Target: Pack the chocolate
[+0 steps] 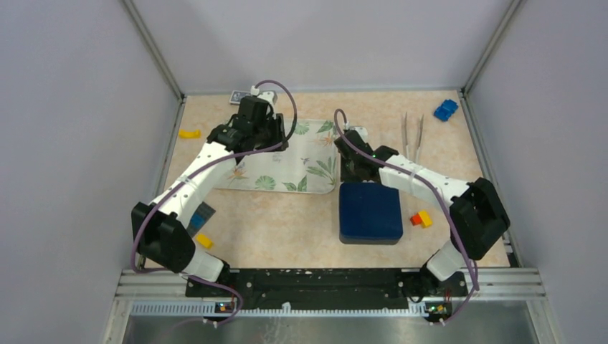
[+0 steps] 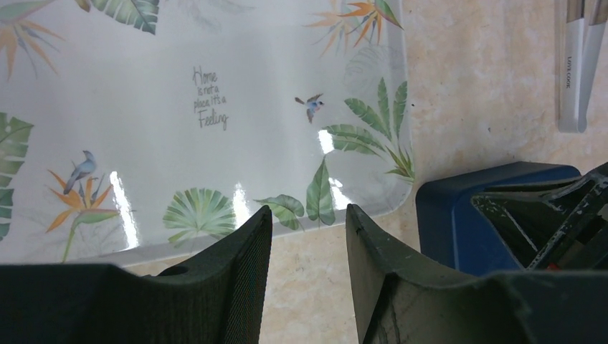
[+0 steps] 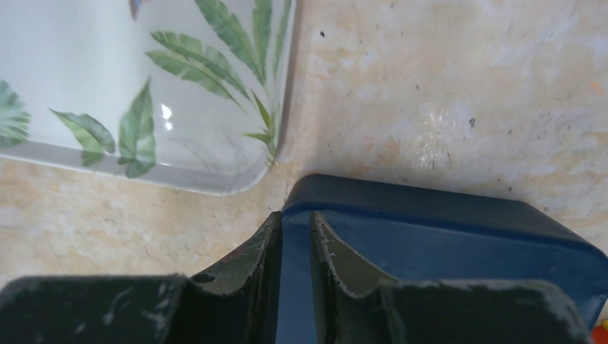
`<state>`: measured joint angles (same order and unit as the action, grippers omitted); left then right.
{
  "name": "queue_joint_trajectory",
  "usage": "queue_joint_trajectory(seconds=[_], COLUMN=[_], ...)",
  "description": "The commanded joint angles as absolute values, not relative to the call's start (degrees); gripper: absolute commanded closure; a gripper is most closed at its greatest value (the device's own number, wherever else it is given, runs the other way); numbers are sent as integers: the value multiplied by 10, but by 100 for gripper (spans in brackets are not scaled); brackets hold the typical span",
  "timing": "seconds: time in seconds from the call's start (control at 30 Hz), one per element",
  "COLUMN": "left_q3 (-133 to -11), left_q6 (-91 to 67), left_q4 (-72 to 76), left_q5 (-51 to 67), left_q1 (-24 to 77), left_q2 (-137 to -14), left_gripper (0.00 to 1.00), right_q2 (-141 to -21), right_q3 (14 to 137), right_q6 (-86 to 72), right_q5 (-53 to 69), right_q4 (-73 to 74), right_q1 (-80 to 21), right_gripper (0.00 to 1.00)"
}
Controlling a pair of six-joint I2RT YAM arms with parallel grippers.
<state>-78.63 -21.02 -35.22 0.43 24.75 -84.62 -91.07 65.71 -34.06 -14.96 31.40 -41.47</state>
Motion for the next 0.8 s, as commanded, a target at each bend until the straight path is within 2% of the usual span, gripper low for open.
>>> queue_joint_trajectory(seconds=[0.0, 0.17, 0.4, 0.63, 0.77], left_q3=[-783, -778, -741, -679, -661], left_q6=[-214, -216, -219, -220, -232], left_q4=[-339, -337, -330, -316, -318], left_q5=[47, 73, 93, 81, 81], left_q1=[245, 245, 246, 246, 246], left_q2=[-836, -835, -808, -752, -747], left_gripper=[52, 52, 52, 52, 52], right_q2=[-864, -790, -676, -599, -602], right_q3=[709, 678, 597, 477, 385], right_q6=[-334, -349, -377, -430, -457], right_q5=[-186, -223, -241, -151, -119], right_q4=[342, 376, 436, 438, 402], right_q1=[-418, -418, -417, -424, -453], right_gripper=[80, 79, 72, 73, 73])
